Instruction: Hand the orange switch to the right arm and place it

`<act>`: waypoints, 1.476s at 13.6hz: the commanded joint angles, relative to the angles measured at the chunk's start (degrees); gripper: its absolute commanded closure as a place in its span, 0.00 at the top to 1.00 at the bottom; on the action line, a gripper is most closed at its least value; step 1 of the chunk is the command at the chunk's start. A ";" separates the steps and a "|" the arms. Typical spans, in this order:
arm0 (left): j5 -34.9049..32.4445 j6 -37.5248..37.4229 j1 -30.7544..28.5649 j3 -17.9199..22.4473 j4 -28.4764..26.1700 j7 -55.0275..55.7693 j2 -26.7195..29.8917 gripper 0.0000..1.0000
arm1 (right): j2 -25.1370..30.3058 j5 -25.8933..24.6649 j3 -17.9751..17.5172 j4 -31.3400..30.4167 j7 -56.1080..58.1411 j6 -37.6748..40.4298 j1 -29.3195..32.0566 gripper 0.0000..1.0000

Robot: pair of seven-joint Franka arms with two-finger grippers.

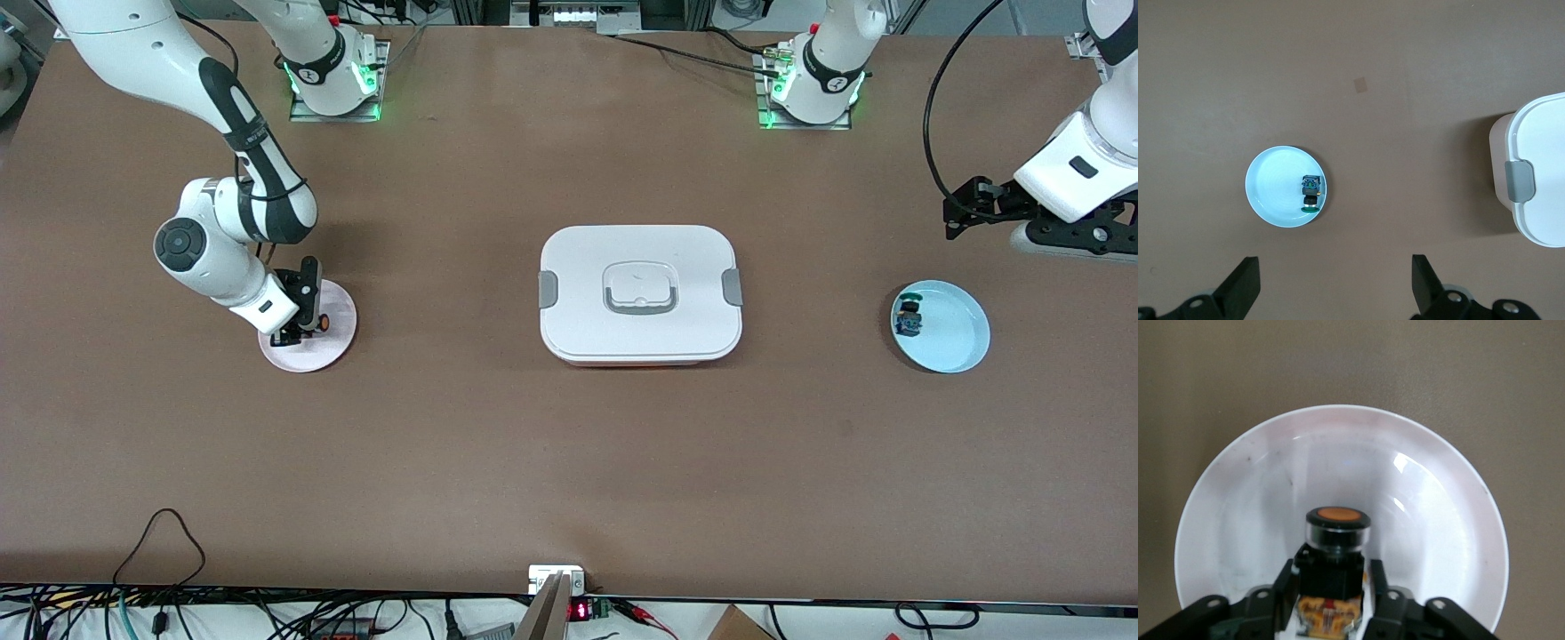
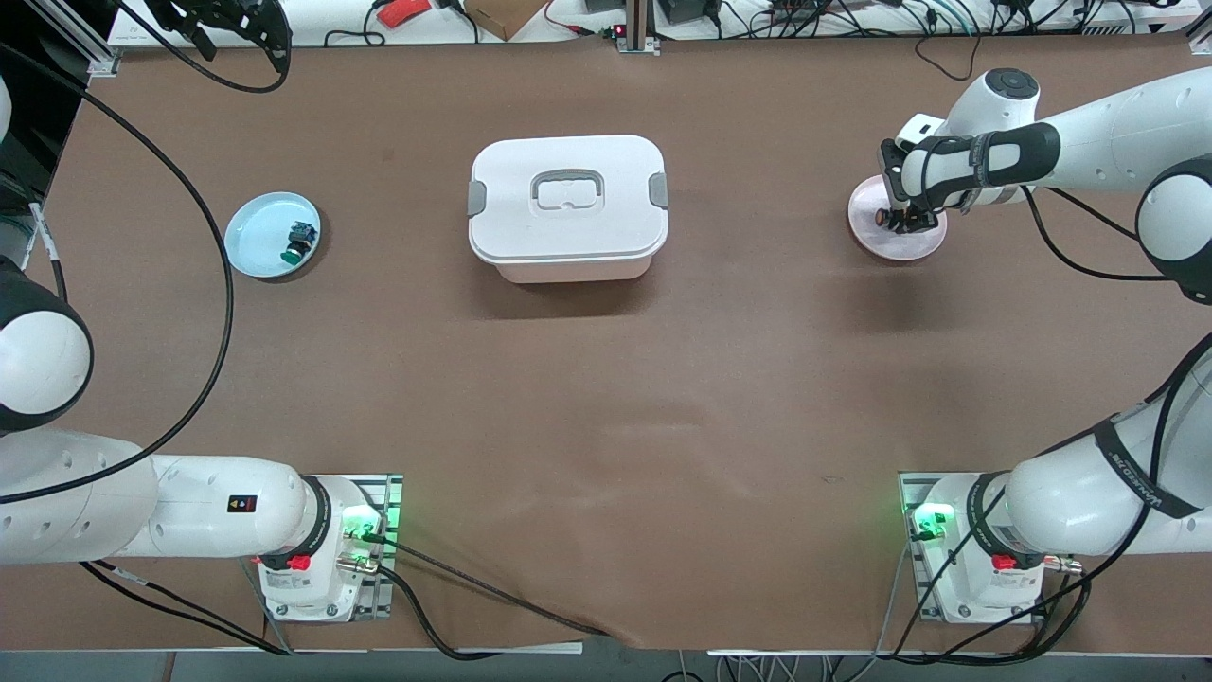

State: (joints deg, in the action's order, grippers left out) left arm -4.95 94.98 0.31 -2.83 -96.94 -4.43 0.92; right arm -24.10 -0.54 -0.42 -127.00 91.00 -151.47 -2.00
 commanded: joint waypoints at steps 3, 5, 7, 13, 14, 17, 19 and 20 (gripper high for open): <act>1.08 -1.46 0.30 0.11 2.10 0.65 -1.00 1.00 | 6.69 -0.34 -0.19 1.22 -0.13 5.91 0.59 1.00; 1.08 -1.46 0.30 0.11 2.10 0.65 -1.00 1.00 | 7.66 0.10 -0.19 5.16 -0.12 11.43 0.59 1.00; 1.17 -1.46 0.39 0.11 2.10 0.65 -1.00 1.00 | 8.45 0.37 -0.19 10.00 -0.12 17.94 0.59 1.00; 1.17 -1.46 0.30 0.11 2.10 0.56 -1.00 1.00 | 11.61 5.54 -0.19 20.02 -8.09 30.86 0.59 1.00; 1.17 -1.55 0.30 0.11 2.10 0.47 -0.92 1.00 | 11.88 6.07 -0.19 21.43 -11.52 32.80 0.59 1.00; 1.17 -1.55 0.30 0.11 2.10 0.47 -0.92 1.00 | 12.94 8.44 -0.19 24.07 -28.28 37.73 0.33 1.00; 1.17 -1.55 0.30 0.11 2.10 0.47 -0.92 1.00 | 13.11 9.16 -0.19 25.83 -37.87 39.84 -0.72 1.00; 1.17 -1.55 0.39 0.11 2.10 0.47 -0.92 1.00 | 13.29 9.16 -0.19 26.27 -42.62 41.07 -1.42 1.00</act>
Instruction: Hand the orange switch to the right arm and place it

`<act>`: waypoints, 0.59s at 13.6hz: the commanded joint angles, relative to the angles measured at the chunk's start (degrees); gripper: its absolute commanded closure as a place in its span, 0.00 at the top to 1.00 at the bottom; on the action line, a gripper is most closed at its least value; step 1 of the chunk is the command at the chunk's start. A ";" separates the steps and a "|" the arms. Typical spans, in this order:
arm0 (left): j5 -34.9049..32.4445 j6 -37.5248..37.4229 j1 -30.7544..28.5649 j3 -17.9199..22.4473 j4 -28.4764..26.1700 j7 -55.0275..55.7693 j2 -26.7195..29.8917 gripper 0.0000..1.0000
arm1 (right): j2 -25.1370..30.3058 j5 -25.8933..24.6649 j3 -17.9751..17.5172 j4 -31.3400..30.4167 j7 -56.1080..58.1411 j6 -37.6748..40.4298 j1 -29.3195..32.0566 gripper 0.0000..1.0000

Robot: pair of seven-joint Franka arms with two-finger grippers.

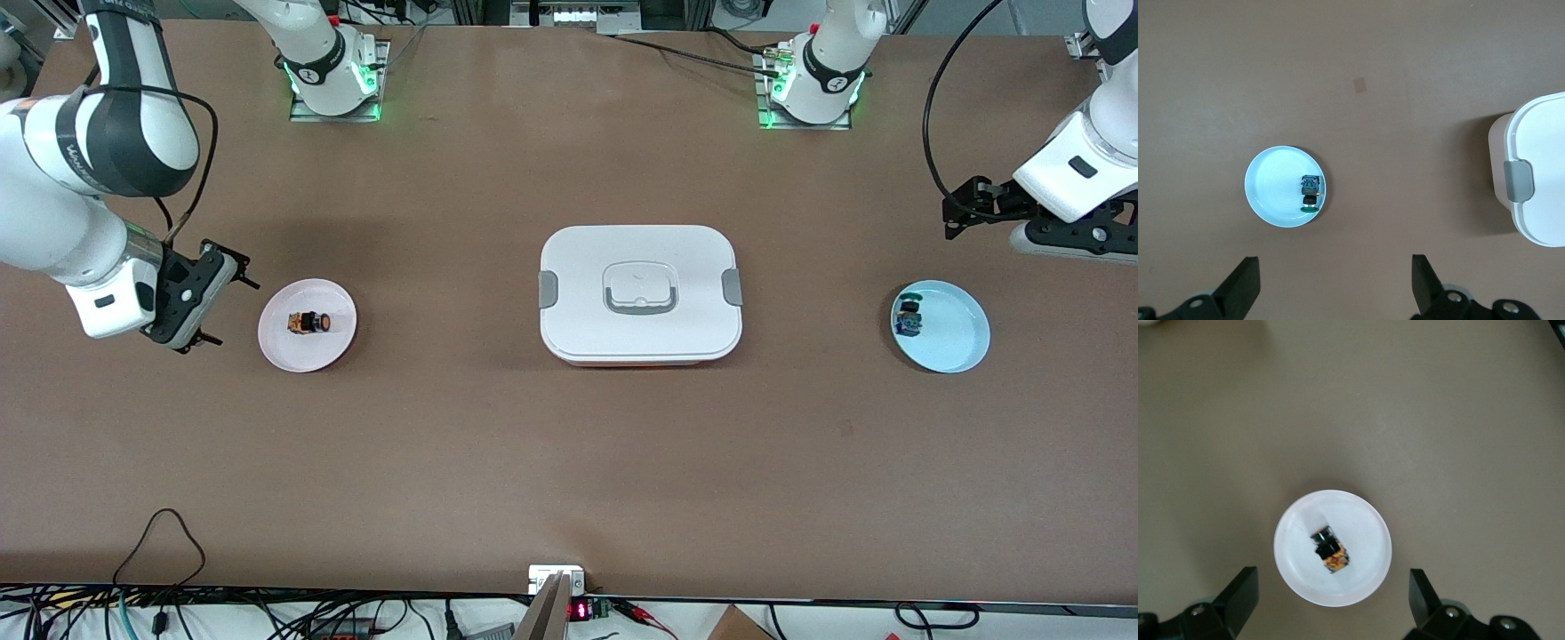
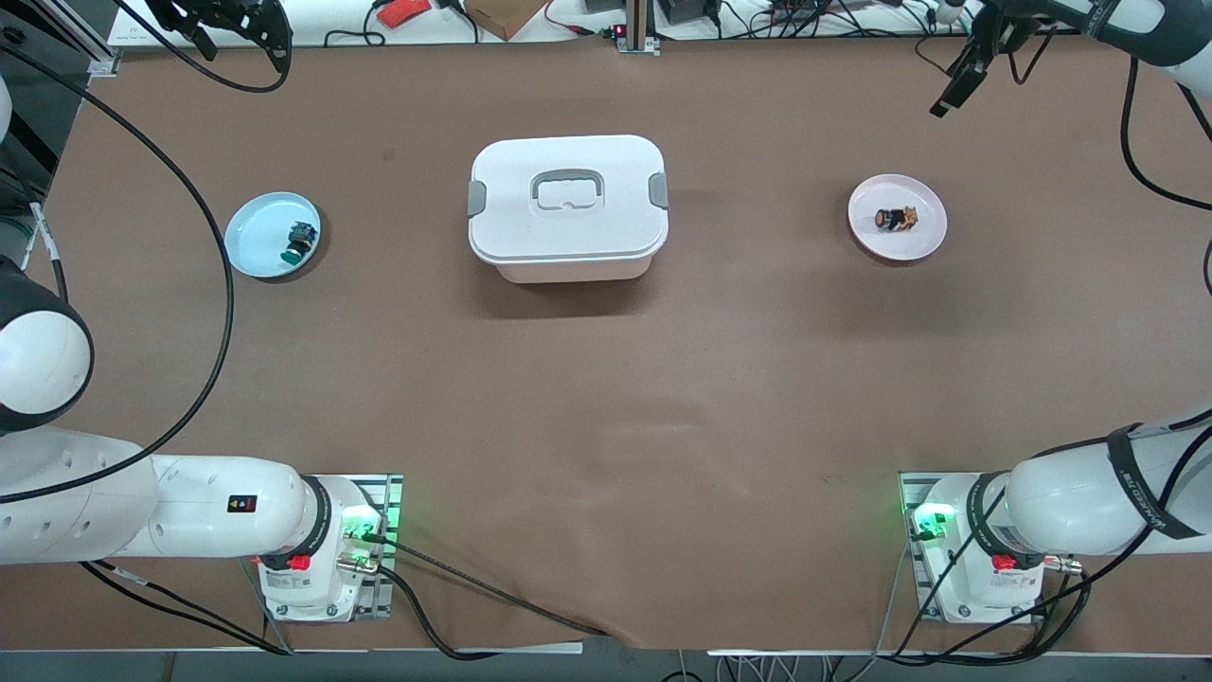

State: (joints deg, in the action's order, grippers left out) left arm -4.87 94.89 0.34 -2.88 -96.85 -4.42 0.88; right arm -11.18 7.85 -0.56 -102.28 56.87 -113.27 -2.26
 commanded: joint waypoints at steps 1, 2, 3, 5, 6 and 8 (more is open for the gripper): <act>1.09 -1.46 0.37 0.15 2.10 0.47 -0.88 1.00 | 0.54 0.77 -0.06 1.82 -14.10 4.70 -1.77 1.00; 1.09 -1.46 0.37 0.15 2.11 0.47 -0.88 1.00 | 1.07 0.77 -0.06 2.00 -21.46 6.72 -2.65 1.00; 1.09 -1.46 0.37 0.15 2.11 0.47 -0.88 1.00 | 1.42 0.77 -0.15 2.43 -29.11 9.27 -3.44 1.00; 1.09 -1.63 0.37 0.07 2.10 0.47 -0.79 1.00 | 2.12 0.68 -0.15 3.05 -39.95 13.15 -4.85 1.00; 1.09 -1.81 0.37 0.07 2.11 0.38 -0.88 1.00 | 2.91 -0.02 -0.15 3.05 -42.60 14.38 -5.38 1.00; 1.09 -1.90 0.45 0.07 2.11 0.38 -0.88 1.00 | 4.05 -0.98 0.03 4.28 -43.42 16.75 -5.47 1.00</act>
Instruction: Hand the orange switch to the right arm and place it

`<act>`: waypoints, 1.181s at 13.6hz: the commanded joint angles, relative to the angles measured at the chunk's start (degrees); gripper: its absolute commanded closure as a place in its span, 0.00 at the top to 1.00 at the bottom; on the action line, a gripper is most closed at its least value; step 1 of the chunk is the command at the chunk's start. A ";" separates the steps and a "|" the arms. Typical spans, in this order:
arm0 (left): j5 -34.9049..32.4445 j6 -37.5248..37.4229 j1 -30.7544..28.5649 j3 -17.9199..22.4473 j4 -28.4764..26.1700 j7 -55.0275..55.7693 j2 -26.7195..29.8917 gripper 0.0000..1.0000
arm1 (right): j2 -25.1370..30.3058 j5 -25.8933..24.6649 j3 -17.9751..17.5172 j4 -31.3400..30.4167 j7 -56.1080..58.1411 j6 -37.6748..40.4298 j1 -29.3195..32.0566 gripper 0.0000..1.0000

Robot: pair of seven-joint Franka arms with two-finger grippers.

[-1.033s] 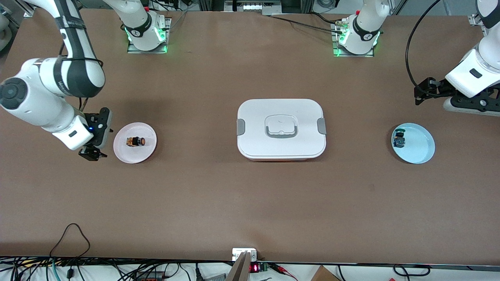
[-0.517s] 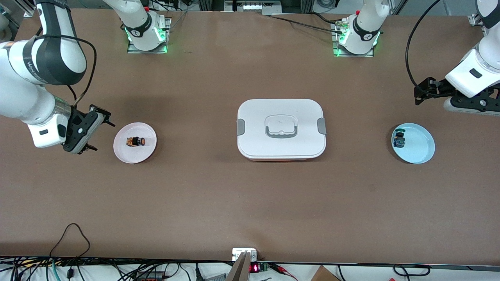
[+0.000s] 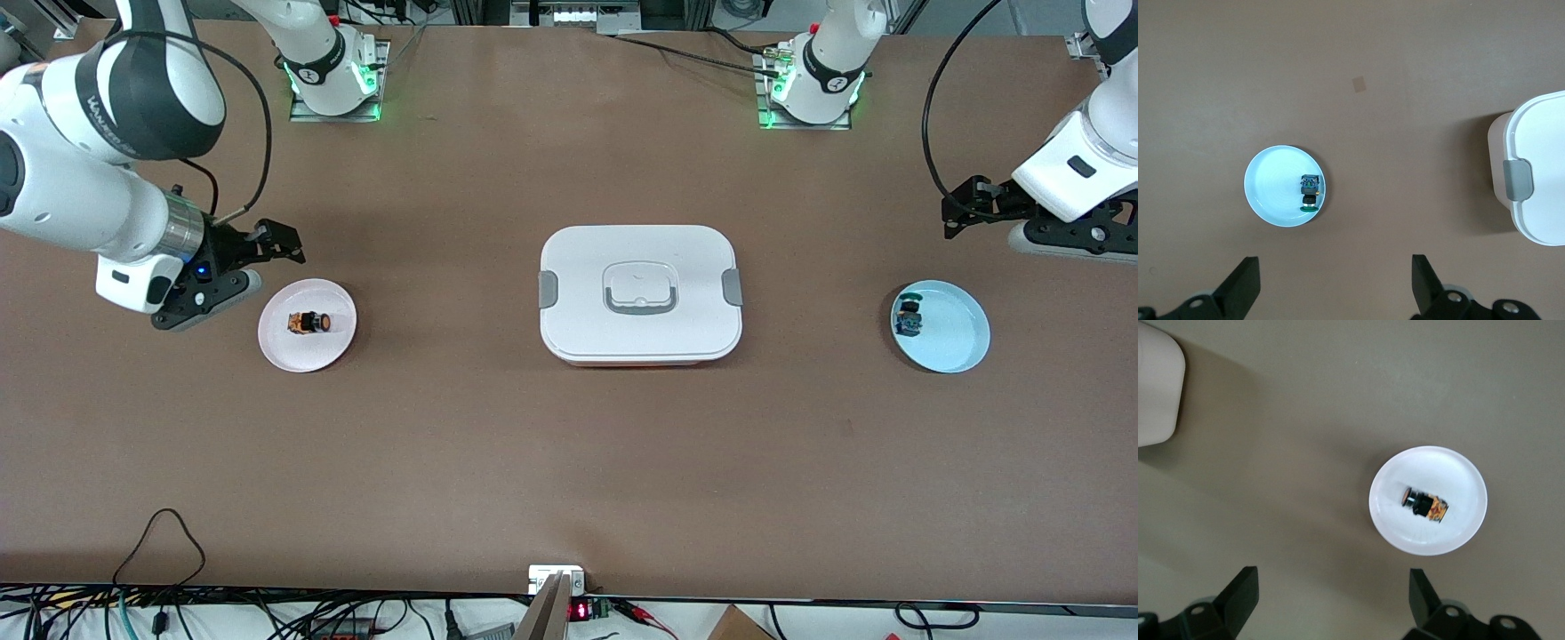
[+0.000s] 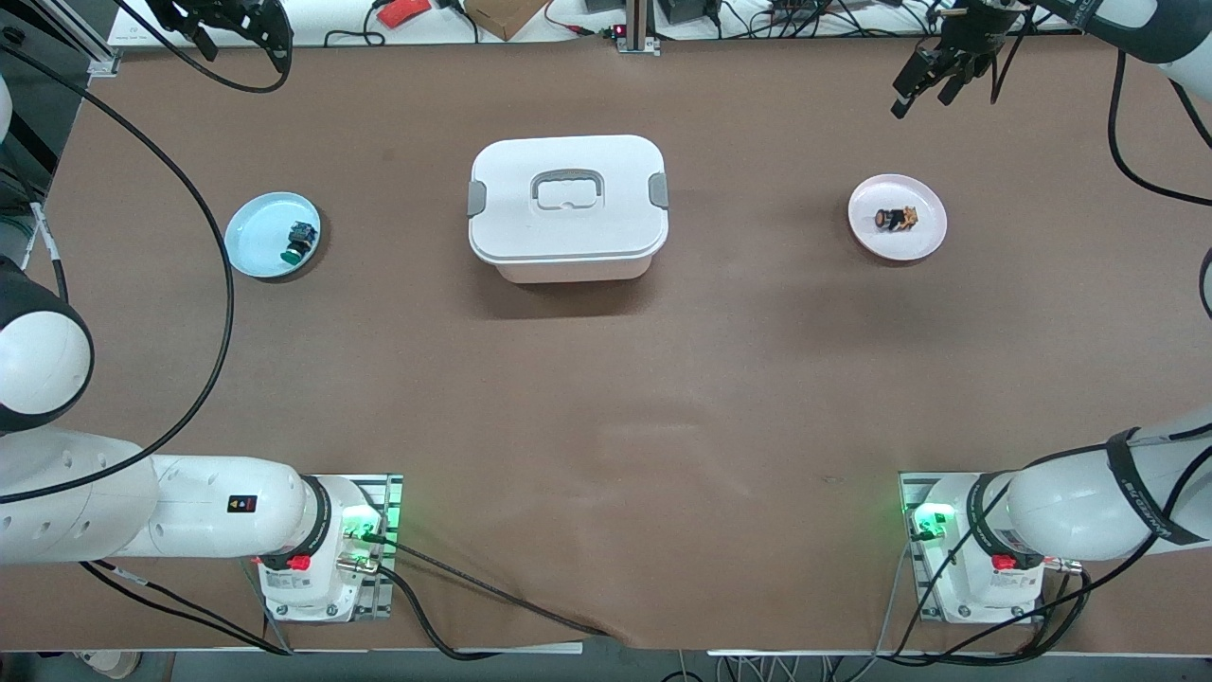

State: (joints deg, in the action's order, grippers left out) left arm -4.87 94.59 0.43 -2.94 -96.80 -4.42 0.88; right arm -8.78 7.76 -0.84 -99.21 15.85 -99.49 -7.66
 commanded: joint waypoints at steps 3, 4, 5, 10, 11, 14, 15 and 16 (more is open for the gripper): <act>1.09 -1.69 0.36 0.04 2.06 0.12 -0.79 1.00 | 2.27 -4.16 3.81 4.54 -1.71 4.13 0.10 1.00; 1.09 -1.78 0.36 0.04 2.06 0.03 -0.88 1.00 | 2.27 -4.07 5.31 5.07 -2.40 3.96 0.02 1.00; 1.09 -1.78 0.36 0.04 2.06 0.03 -0.79 1.00 | 2.27 -4.33 5.67 5.34 -2.66 3.78 0.19 1.00; 1.18 -1.43 0.54 -1.46 2.23 0.20 -3.24 1.00 | 2.10 -7.76 9.36 9.37 -10.30 6.65 0.89 1.00; 1.09 -1.34 0.45 -1.46 4.23 -0.06 -4.30 1.00 | 2.01 -7.76 9.37 10.26 -11.88 8.16 1.42 1.00; 1.18 -1.60 0.01 -1.46 7.15 -0.23 -6.41 1.00 | 2.01 -7.85 9.28 11.93 -12.95 9.75 1.42 1.00; 1.09 -1.51 0.01 -1.46 7.42 -0.32 -6.50 1.00 | 2.27 -7.94 9.28 11.93 -13.39 11.06 1.07 1.00; 1.18 -1.43 -0.07 -1.46 7.42 -0.32 -6.42 1.00 | 2.27 -8.02 9.02 11.93 -14.00 11.25 0.81 1.00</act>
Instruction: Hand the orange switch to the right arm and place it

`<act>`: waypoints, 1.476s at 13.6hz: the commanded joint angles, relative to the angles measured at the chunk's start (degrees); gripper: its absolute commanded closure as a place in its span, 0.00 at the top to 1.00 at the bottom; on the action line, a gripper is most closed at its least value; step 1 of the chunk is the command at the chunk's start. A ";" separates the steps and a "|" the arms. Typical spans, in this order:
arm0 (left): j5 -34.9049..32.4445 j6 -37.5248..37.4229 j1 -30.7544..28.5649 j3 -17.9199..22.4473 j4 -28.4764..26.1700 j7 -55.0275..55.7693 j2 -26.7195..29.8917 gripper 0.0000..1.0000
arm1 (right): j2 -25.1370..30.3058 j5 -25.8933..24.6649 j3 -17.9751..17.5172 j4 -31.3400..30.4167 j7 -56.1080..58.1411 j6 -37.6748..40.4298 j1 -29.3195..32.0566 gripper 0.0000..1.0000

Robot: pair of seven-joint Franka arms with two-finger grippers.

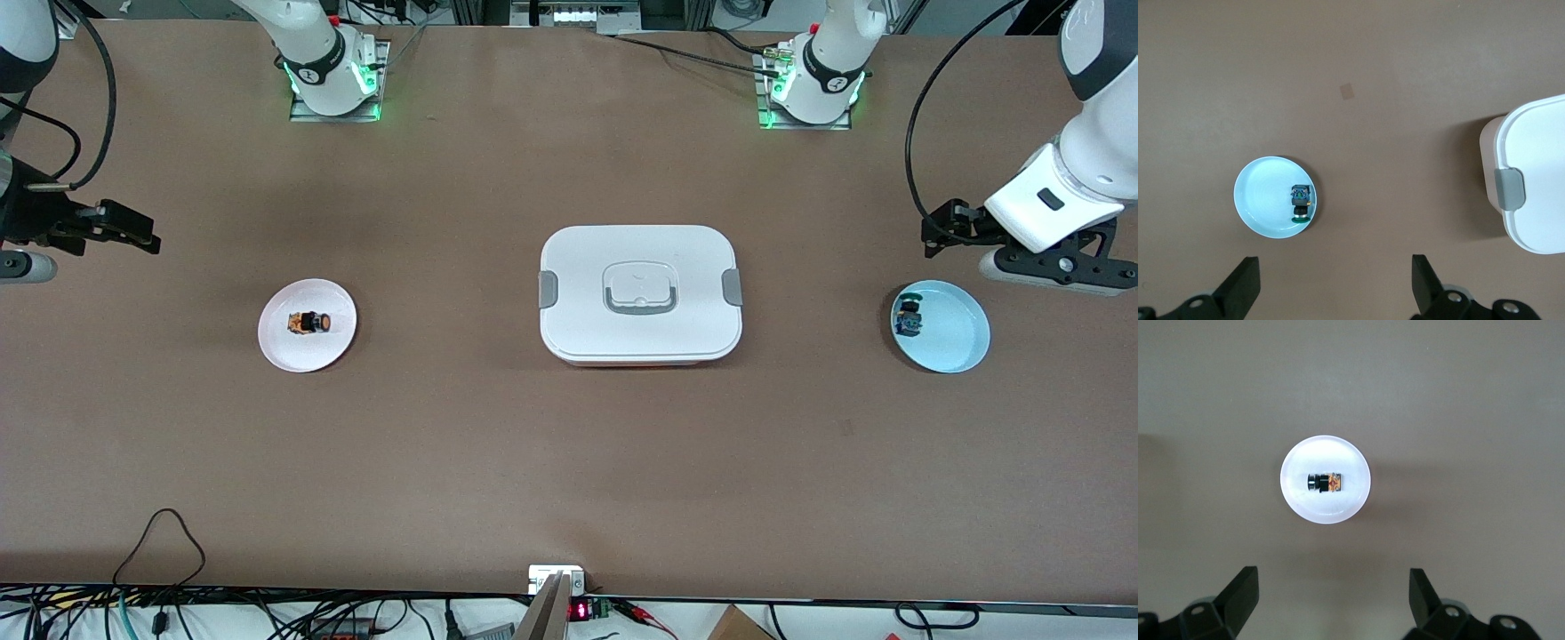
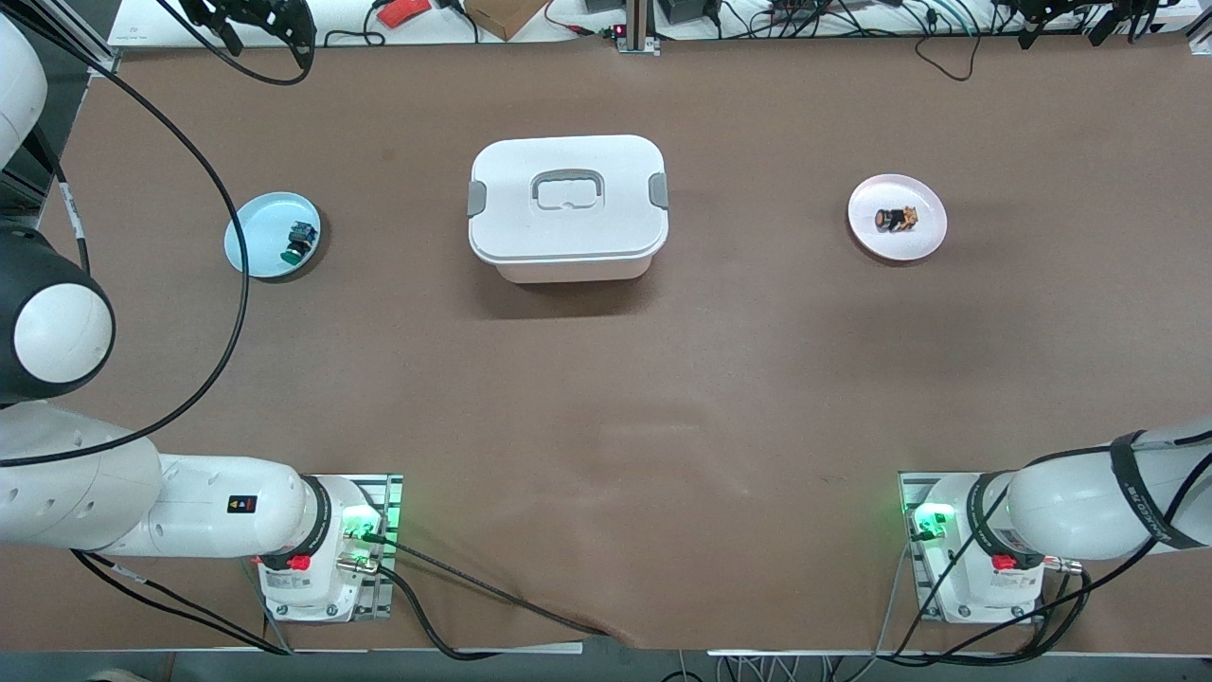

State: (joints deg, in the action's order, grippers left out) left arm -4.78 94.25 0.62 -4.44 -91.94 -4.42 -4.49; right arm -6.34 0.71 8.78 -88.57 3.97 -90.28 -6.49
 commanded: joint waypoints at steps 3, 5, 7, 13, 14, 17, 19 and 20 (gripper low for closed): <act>3.62 -1.00 -0.62 0.13 2.47 -0.32 -1.13 1.00 | 0.27 -1.15 -0.69 -1.86 -2.39 0.02 -0.19 1.00; 4.95 -1.00 -1.32 0.22 2.47 -0.41 -1.04 1.00 | 2.63 -1.15 -0.61 -6.76 -2.47 -4.18 -0.19 1.00; 4.61 -1.09 -1.33 0.22 2.56 -0.32 -0.87 1.00 | 5.36 -1.06 -0.61 -11.70 -2.39 -8.93 -0.10 1.00; 4.34 -1.53 -1.06 -0.04 3.35 -0.15 -0.52 1.00 | 5.02 -0.62 -0.52 -5.22 -2.30 -2.53 -0.10 1.00; 4.34 -1.53 -1.06 0.05 3.43 -0.15 -0.52 1.00 | 4.93 -0.62 -0.60 -4.69 -2.21 -2.53 -0.19 1.00; 4.08 -1.53 -1.24 0.05 3.43 -0.06 -0.34 1.00 | 4.84 -0.36 -0.60 -4.51 -2.47 -2.80 -0.19 1.00; 4.08 -1.62 -1.24 0.05 3.35 -0.06 -0.34 1.00 | 4.84 -0.36 -0.69 -4.42 -2.30 -2.71 -0.37 1.00; 4.08 -1.62 -1.15 0.05 3.43 -0.06 -0.34 1.00 | 4.84 -0.36 -0.69 -3.81 -2.30 -2.62 -0.19 1.00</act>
State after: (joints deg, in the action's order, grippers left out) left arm -1.30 93.99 -0.26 -4.26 -89.73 -4.43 -4.84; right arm -1.16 0.48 8.38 -94.08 2.45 -93.76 -6.78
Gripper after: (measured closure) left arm 0.000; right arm 0.000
